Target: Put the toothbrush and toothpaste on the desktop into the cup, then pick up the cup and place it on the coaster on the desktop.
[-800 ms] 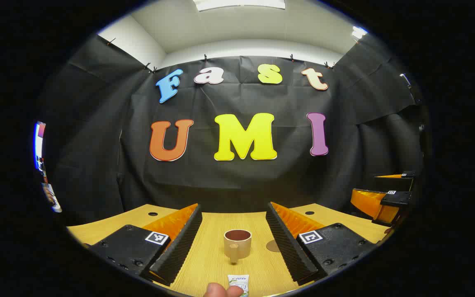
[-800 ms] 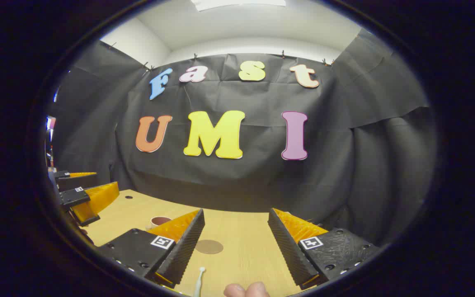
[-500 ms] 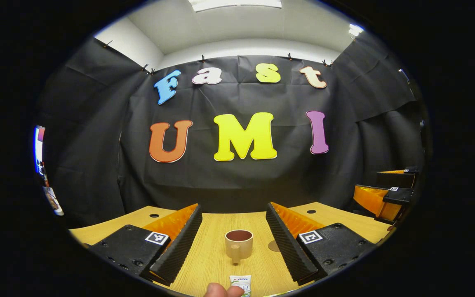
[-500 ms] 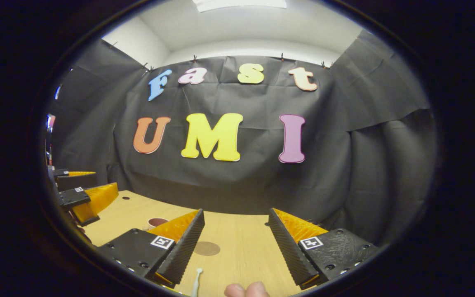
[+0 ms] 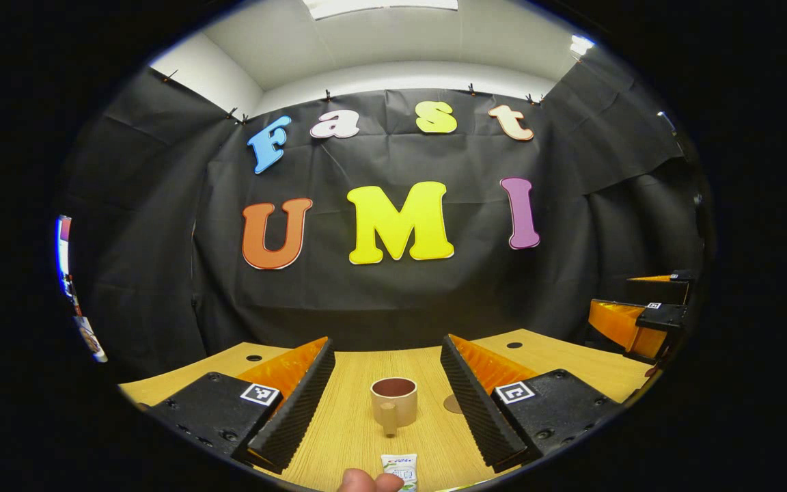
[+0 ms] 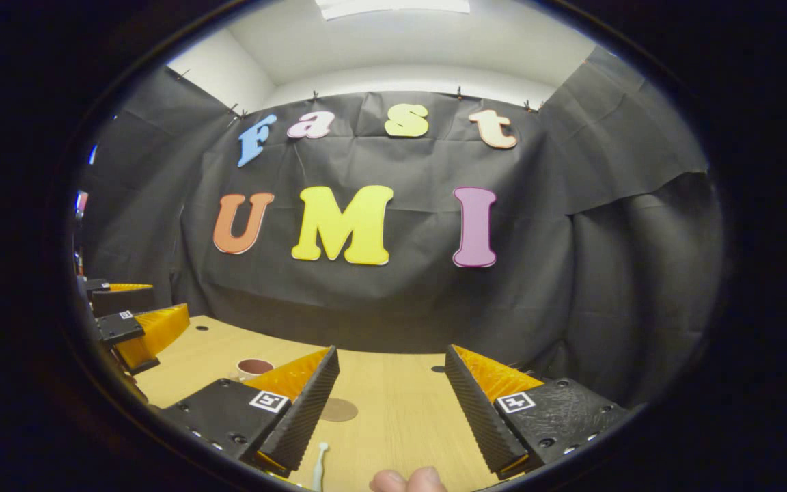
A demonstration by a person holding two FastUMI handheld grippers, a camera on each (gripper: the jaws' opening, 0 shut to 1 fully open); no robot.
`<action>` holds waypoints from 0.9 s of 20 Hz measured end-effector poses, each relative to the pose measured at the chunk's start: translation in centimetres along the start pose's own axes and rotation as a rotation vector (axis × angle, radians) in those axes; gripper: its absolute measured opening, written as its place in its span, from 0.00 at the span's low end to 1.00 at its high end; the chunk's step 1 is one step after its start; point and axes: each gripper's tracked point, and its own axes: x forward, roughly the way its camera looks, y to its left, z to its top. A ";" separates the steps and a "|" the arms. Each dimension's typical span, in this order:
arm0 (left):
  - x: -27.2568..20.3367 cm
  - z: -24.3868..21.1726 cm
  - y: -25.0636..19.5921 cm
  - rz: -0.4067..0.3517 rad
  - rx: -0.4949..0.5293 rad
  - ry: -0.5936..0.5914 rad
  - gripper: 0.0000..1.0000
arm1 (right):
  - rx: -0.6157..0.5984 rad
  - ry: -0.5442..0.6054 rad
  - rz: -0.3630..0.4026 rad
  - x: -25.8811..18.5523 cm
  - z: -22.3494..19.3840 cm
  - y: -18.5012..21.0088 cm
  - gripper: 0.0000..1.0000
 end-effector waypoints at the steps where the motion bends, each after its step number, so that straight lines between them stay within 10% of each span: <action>1: 0.0 -0.1 -0.1 -0.003 0.002 0.003 0.99 | 0.002 0.000 -0.005 -0.1 0.0 -0.2 0.96; 10: -1.6 -3.7 0.4 0.024 -0.003 0.135 0.99 | -0.009 0.043 0.009 -0.7 -2.6 -0.6 0.94; 18: -6.2 -14.0 -0.2 -0.010 -0.034 0.520 0.99 | 0.010 0.126 -0.016 -1.2 -6.1 -2.4 0.95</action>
